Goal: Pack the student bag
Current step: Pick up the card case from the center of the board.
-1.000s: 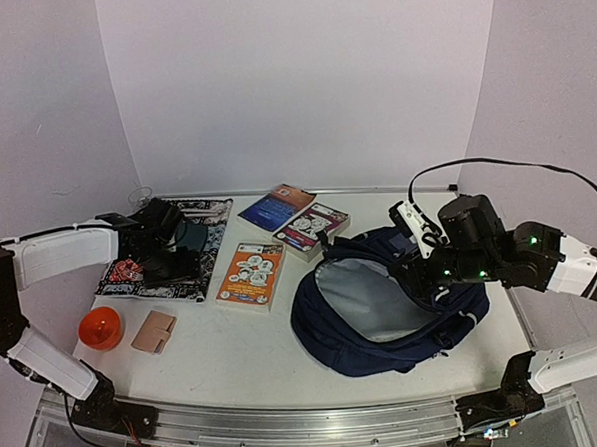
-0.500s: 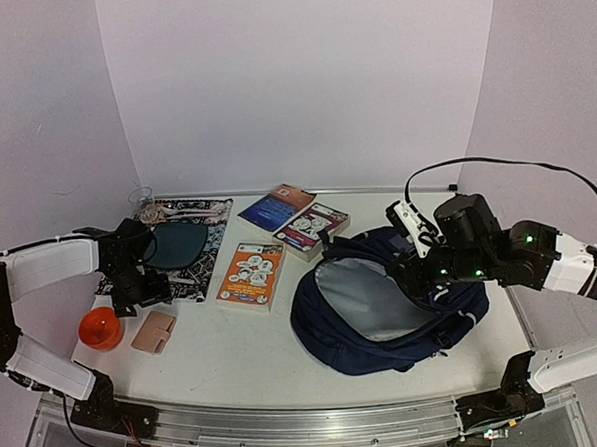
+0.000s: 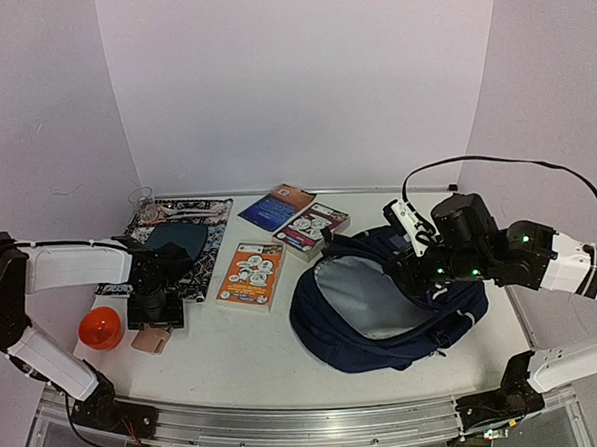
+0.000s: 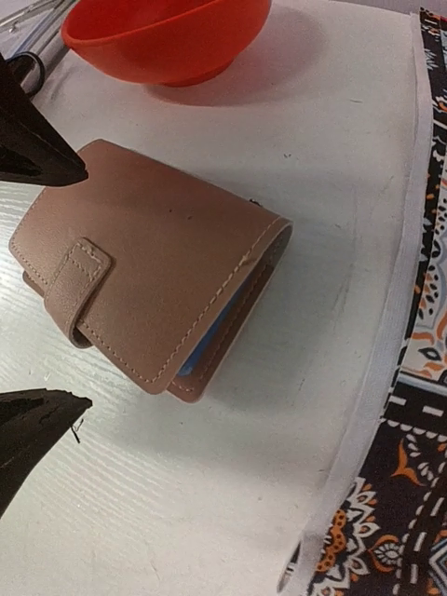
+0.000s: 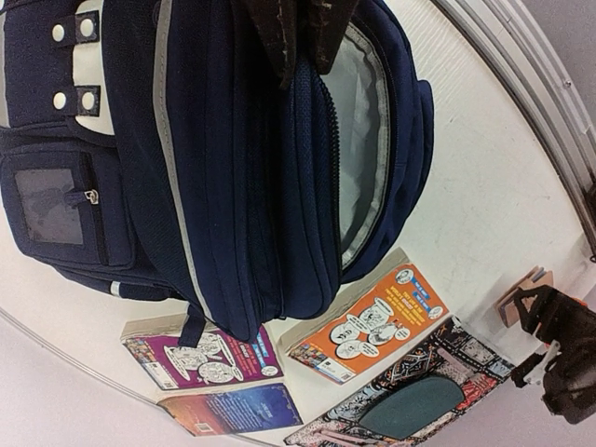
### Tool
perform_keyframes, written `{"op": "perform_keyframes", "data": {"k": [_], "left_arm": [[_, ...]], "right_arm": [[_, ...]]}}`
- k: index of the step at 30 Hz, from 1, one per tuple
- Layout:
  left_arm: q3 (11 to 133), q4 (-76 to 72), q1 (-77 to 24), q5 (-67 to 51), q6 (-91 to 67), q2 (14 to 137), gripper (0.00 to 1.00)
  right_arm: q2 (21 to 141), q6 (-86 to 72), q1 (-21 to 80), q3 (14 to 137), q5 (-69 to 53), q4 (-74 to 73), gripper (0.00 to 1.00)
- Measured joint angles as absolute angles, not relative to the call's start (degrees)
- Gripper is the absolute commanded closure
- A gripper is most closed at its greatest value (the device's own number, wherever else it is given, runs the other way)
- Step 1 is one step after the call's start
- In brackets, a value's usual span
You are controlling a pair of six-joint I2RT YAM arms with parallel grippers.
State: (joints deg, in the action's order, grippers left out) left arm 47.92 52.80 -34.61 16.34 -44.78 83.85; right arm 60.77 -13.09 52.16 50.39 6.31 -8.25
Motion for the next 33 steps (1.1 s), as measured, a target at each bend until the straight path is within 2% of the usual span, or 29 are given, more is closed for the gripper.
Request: {"op": "perform_keyframes", "data": {"k": [6,17,21,25,28,33], "left_arm": [[48.20,53.95,-41.05,20.70,-46.97,92.32,0.24],[51.25,57.40,-42.21,29.57,-48.17,98.31,0.28],[52.15,58.53,-42.99,31.90,-48.27,100.56,0.41],[52.42,58.95,-43.36,33.03,-48.29,102.65,0.66],[52.42,59.03,-43.54,32.85,-47.96,103.37,0.79],[53.26,60.70,-43.83,33.20,-47.42,103.04,0.92]], "right_arm": [[60.77,-13.08,52.18,50.39,6.46,-8.14,1.00],[60.77,-13.08,52.18,50.39,6.76,-8.04,1.00],[60.97,-13.01,52.16,50.39,6.94,-7.79,1.00],[61.48,-12.77,52.17,50.39,7.02,-7.46,1.00],[61.73,-12.51,52.17,50.39,7.12,-7.23,1.00],[61.73,-12.13,52.16,50.39,7.34,-7.19,1.00]]}}
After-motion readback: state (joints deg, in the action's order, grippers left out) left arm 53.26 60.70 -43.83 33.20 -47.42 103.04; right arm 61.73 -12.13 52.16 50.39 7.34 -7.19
